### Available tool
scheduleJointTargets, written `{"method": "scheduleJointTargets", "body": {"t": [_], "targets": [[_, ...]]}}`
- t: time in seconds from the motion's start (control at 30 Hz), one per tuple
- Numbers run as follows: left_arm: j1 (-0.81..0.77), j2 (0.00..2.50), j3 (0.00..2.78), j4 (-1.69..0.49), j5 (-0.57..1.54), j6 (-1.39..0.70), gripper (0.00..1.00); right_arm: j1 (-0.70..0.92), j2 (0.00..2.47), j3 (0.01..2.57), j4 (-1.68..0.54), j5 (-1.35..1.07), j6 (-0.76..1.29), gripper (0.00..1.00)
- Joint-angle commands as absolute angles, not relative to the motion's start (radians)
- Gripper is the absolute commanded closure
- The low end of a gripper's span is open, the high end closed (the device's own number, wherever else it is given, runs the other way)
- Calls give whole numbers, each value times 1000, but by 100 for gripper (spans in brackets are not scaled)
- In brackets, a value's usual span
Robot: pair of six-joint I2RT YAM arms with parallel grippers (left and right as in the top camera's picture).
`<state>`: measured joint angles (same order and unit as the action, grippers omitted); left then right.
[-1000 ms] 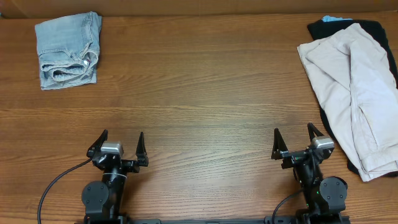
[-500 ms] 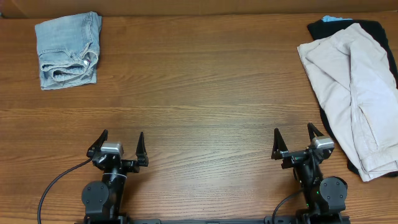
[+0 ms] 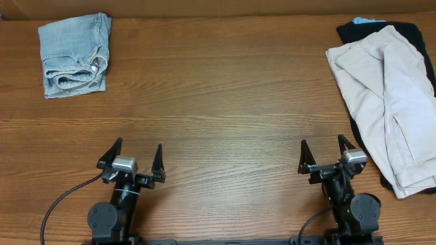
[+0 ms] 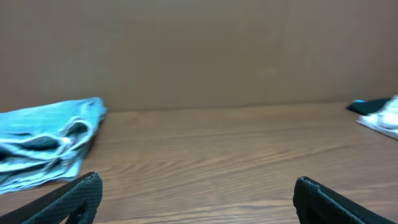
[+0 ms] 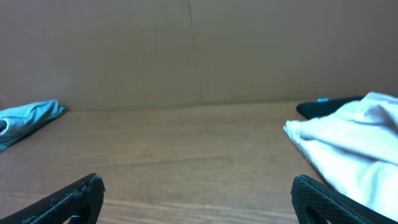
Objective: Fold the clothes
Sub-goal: 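Reach the right gripper to the beige shorts on the black cloth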
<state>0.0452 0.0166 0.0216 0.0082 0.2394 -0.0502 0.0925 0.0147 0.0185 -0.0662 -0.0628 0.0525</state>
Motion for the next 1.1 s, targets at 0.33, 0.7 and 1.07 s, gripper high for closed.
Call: {"method": "scheduleJointTargets", "body": {"t": [0.33,0.7,1.07], "targets": [[36,194,523,-305,317,-67,0,89,17,218,154,-227,55,0],[36,679,1061,-619,443,-23,0,89,350,826,-330,-227,44,0],[36,1122,1441,-982,438,113,0,89,896,1374,-852,-249,45,0]]}}
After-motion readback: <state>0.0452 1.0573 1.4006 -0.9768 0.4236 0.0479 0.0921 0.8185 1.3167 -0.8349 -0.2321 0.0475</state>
